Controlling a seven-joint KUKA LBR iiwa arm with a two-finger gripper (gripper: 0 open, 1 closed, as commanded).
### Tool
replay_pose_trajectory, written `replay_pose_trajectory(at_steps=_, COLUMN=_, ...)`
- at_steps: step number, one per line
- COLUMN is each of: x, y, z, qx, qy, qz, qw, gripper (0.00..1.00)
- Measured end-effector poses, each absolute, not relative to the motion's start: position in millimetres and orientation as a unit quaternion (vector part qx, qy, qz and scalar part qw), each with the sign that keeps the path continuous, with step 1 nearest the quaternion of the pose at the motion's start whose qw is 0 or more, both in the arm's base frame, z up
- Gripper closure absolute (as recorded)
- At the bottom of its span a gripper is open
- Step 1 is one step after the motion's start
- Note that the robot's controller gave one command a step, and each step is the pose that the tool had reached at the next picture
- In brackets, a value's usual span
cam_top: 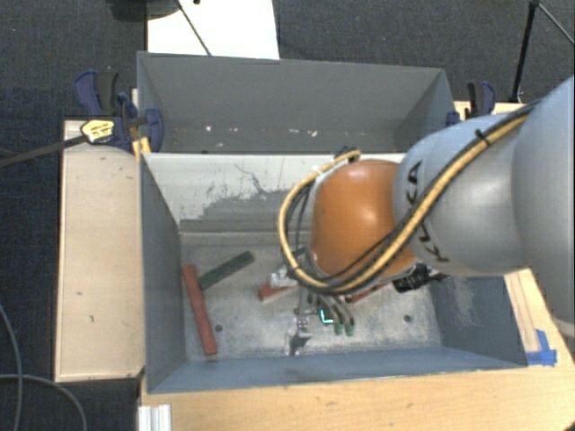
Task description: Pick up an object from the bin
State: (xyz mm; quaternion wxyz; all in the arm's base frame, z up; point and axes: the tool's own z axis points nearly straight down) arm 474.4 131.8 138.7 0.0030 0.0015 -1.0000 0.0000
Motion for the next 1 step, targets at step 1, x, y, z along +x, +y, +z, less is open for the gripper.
replay_pose_trajectory(at_steps=1, x=476.5, y=131.3, z=141.8, qx=-0.001, qy=-1.0, qz=-0.001, qw=-0.001, gripper=0.0)
